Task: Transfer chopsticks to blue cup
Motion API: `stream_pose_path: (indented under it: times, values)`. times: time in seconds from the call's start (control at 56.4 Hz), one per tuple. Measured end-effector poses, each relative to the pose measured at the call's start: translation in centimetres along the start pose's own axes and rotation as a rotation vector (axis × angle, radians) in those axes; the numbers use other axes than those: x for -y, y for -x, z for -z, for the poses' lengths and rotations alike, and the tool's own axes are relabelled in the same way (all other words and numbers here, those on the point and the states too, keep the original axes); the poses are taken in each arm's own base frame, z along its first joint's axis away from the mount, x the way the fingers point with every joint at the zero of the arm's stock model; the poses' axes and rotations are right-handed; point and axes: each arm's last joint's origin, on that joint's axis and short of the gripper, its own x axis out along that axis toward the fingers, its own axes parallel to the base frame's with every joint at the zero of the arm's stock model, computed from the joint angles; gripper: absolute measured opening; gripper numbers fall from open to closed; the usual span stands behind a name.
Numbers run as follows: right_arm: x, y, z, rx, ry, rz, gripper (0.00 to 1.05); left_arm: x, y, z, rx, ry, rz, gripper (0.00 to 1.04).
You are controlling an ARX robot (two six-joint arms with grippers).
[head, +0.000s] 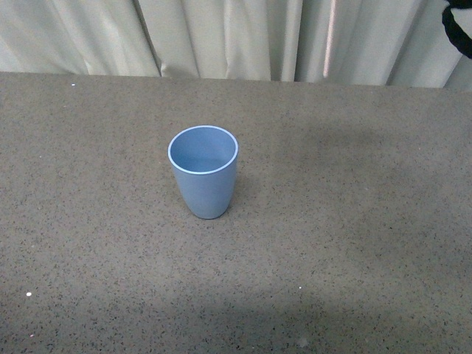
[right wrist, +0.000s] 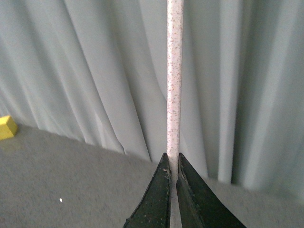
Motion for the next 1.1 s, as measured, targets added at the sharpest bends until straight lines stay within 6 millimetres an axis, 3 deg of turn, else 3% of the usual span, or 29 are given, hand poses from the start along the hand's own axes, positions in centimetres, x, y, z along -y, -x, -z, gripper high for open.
stream_pose_path:
  times: [0.16,0.355,1.099]
  values:
    - [-2.6,0.1,0.3,0.076,0.055,-0.113,0.01,0.0,0.0,0.0,0.000,0.000,0.000,0.98]
    - [-5.1,-0.1,3.2,0.039,0.038,-0.216,0.01,0.0,0.0,0.0,0.000,0.000,0.000,0.98]
    - [-8.9,-2.9,6.5,-0.042,-0.073,-0.352,0.01,0.0,0.0,0.0,0.000,0.000,0.000,0.98]
